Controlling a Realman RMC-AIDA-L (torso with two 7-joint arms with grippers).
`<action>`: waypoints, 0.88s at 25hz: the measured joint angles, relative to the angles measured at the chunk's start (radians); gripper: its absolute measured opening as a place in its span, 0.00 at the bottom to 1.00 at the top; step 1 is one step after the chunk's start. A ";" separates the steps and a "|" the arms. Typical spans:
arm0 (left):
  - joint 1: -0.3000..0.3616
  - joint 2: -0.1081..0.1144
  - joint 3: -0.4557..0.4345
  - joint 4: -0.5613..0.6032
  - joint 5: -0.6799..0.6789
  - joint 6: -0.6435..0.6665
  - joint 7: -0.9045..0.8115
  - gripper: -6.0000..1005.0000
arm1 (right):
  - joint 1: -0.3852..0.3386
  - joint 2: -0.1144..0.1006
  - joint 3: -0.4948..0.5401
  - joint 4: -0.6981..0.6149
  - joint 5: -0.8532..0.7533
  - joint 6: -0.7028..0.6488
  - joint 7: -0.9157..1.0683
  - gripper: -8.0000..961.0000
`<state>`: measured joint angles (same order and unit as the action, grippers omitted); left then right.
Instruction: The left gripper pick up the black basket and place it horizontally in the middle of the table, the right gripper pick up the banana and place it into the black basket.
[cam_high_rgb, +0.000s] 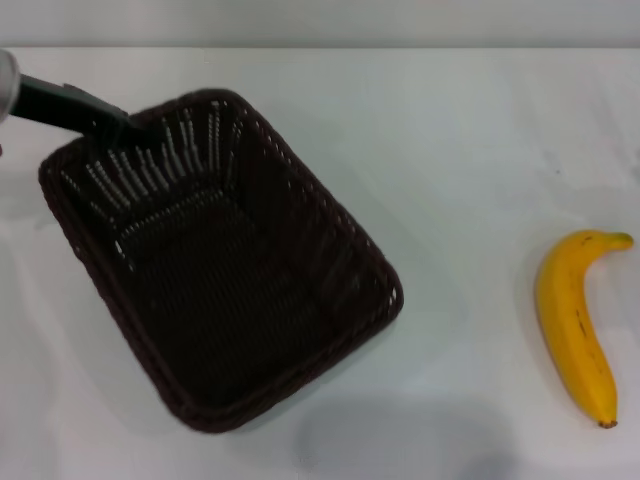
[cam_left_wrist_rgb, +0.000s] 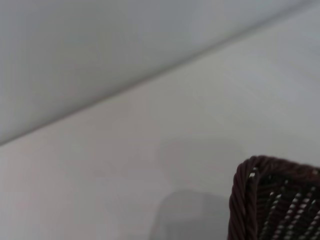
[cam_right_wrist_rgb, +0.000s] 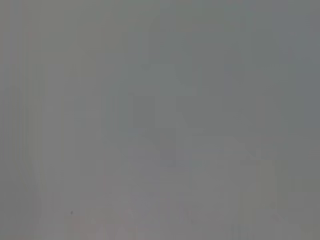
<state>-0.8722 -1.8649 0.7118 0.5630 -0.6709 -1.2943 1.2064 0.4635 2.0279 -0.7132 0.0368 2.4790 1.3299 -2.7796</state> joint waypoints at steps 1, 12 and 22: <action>0.003 0.003 -0.030 0.001 -0.002 -0.005 -0.012 0.29 | 0.001 0.000 0.000 0.000 0.000 0.000 0.000 0.89; 0.122 0.032 -0.176 0.006 -0.246 -0.091 -0.037 0.19 | 0.002 -0.002 0.009 0.000 0.000 -0.008 0.000 0.89; 0.275 -0.002 -0.179 -0.027 -0.570 -0.099 -0.051 0.19 | 0.000 -0.005 0.010 -0.009 0.001 -0.051 0.000 0.89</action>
<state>-0.5971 -1.8673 0.5332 0.5357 -1.2405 -1.3930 1.1558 0.4634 2.0231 -0.7034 0.0277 2.4797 1.2788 -2.7795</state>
